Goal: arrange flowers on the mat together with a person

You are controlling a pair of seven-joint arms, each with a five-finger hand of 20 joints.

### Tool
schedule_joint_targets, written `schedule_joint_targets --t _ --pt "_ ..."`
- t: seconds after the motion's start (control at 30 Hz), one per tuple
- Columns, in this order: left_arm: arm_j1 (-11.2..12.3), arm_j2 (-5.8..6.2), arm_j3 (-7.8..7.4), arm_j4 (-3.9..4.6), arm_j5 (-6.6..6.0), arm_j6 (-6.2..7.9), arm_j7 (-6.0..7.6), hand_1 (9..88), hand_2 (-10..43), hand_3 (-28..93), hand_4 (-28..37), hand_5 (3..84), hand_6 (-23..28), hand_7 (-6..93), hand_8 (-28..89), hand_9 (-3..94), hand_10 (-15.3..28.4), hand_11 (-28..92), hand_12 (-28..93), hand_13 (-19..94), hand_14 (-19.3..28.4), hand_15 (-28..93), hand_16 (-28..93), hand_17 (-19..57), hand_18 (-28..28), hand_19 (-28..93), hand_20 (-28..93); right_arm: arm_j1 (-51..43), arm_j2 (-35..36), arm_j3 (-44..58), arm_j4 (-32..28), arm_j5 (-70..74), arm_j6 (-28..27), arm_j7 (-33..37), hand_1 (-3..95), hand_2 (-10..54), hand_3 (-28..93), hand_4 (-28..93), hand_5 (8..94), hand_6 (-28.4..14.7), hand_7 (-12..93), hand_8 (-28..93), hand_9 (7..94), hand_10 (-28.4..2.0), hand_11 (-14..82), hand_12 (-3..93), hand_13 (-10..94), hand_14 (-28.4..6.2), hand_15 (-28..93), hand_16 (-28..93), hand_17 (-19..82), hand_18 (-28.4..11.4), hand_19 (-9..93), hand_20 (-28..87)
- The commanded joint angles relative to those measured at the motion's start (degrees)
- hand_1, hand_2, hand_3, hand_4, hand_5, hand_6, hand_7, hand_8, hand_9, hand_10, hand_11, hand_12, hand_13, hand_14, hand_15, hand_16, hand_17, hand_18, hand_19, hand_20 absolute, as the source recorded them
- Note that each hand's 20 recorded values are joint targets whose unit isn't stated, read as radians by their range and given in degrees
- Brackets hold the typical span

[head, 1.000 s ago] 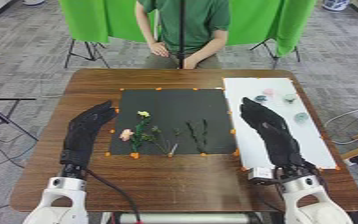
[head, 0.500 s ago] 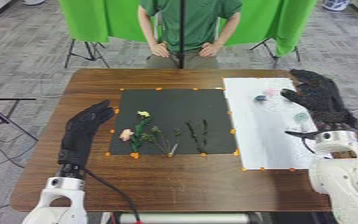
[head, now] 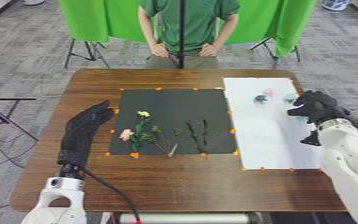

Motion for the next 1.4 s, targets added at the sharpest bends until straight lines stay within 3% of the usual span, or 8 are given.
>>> schedule_joint_targets --t 0.03,0.33,0.47,0.53,0.77,0.97,1.27,1.4 --pt "0.72 0.09 -0.08 -0.06 0.11 -0.92 -0.95 27.0 -1.9 65 -17.7 47.7 4.3 12.8 -5 44.9 12.4 17 17 37 15.6 12 5 7.2 11.1 6 20 1.05 -0.33 -0.67 2.26 -4.24 -5.04 1.79 36.4 -9.5 68 -22 61.8 0.0 14 -10 70.9 -16.7 11.8 15.6 88 -7.9 24 21 62 -11.0 71 32" --pt "0.92 1.30 0.30 -0.11 -0.72 0.27 -0.41 27.0 -2.0 65 -17.5 47.6 4.3 12.6 -5 44.9 12.3 17 17 37 15.7 12 5 7.2 11.1 5 20 1.95 -0.90 -1.02 3.79 -5.51 -8.95 1.98 37.6 -9.5 68 -22 58.7 -0.1 14 -10 66.0 -16.7 10.6 15.7 86 -8.0 25 22 61 -10.8 72 31" --pt "1.07 1.30 0.37 -0.17 -0.71 0.27 -0.14 27.0 -2.2 65 -17.4 47.6 4.4 12.6 -5 44.8 12.2 17 17 37 15.7 12 5 7.2 11.1 5 20 1.21 -1.05 -1.18 4.16 -4.84 -7.38 3.08 47.6 -9.5 69 -24 59.1 -0.1 15 -10 64.8 -16.3 10.7 16.0 86 -7.1 25 25 60 -10.2 72 30" --pt "1.34 1.22 0.27 -0.29 -0.85 0.40 -0.14 27.0 -2.3 65 -17.4 47.6 4.4 12.6 -5 44.8 12.2 17 17 37 15.7 12 5 7.2 11.1 5 20 0.75 -1.16 -1.36 4.31 -4.13 -6.12 3.32 63.7 -9.5 54 -20 61.2 -0.1 17 -10 65.3 -15.5 12.0 16.3 87 -3.9 19 35 62 -8.4 71 31" --pt "1.16 1.23 0.22 -0.22 -1.01 0.34 -0.29 27.2 -2.4 65 -17.5 47.5 4.5 12.4 -5 44.6 12.2 16 17 37 15.7 12 5 7.2 11.1 5 20 -0.59 -0.82 -1.96 5.01 -2.31 0.34 3.25 74.1 -9.5 48 -18 70.5 -2.5 21 9 79.6 -11.8 6.1 30.3 93 -1.1 18 41 68 -5.4 67 42" --pt "0.87 2.29 -0.68 0.36 -0.78 -0.09 -0.53 27.5 -2.3 65 -17.3 47.4 4.5 12.4 -5 44.5 12.3 16 17 36 15.7 12 5 7.2 11.1 5 19 -0.40 0.31 -0.61 0.62 -1.89 3.86 3.85 74.6 -9.5 47 -18 80.4 -2.1 22 11 88.9 -11.4 6.5 34.2 94 -2.0 28 34 71 -5.7 69 45" --pt "2.06 4.12 -4.32 1.31 -5.22 5.93 1.39 27.7 -2.4 65 -17.0 47.4 4.6 12.3 -5 44.3 12.3 16 17 36 15.7 12 5 7.6 10.7 4 19 6.46 0.95 -3.13 -13.88 1.25 3.33 1.85 72.5 -9.5 50 -18 81.5 -1.7 22 10 90.1 -10.3 6.5 35.1 94 -2.2 32 32 71 -5.9 71 44" --pt "3.58 4.37 -5.54 1.36 -6.00 7.02 1.36 27.6 -2.5 65 -17.0 47.6 4.5 12.6 -5 44.4 12.3 17 17 37 15.6 12 5 7.7 10.7 4 19 14.20 -1.63 -12.22 -15.41 3.24 0.36 -1.20 72.0 -9.5 50 -19 81.6 -1.4 22 10 90.4 -10.2 6.4 35.2 94 -2.1 32 32 71 -6.0 71 44"
